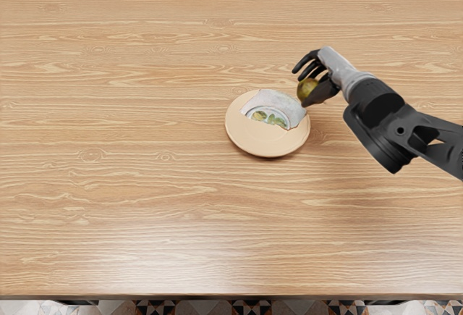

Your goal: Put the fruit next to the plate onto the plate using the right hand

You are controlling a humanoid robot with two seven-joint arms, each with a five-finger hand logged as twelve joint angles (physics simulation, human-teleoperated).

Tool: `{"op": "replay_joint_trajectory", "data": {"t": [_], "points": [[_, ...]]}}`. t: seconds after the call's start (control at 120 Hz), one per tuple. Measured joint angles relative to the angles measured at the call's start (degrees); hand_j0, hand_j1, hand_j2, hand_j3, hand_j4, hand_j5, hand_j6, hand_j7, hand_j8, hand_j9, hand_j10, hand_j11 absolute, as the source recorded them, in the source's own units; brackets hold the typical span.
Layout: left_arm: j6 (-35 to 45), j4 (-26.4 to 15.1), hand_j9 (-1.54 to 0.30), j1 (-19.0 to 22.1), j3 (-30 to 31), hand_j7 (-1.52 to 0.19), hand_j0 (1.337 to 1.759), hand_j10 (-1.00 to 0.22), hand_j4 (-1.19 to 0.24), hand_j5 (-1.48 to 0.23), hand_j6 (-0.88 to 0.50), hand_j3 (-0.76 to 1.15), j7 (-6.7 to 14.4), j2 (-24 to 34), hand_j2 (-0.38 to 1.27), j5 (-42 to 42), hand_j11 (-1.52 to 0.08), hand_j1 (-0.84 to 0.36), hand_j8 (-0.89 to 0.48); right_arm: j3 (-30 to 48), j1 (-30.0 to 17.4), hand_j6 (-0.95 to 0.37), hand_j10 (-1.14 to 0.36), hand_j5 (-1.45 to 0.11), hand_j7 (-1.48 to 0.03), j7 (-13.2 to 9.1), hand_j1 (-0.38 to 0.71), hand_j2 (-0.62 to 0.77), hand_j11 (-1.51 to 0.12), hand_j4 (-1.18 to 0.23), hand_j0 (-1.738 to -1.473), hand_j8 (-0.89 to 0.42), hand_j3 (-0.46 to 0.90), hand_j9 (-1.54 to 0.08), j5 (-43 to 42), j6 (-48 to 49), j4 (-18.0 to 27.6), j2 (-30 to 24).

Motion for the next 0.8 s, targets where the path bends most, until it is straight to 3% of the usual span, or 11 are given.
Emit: {"op": "replay_joint_trajectory", "data": {"t": [0.8], "points": [[-0.02, 0.00, 0.00, 0.00, 0.00, 0.00, 1.658, 0.00, 0.00, 0.00, 0.00, 0.00, 0.00, 0.00, 0.00, 0.00, 0.00, 0.35, 0.00, -0.03, 0.67, -0.59, -0.48, -0.78, -0.77, 0.00, 0.26, 0.22, -0.78, -0.58, -1.658, -0.43, 0.00, -0.78, -0.03, -0.14, -0.08, 5.97]]}}
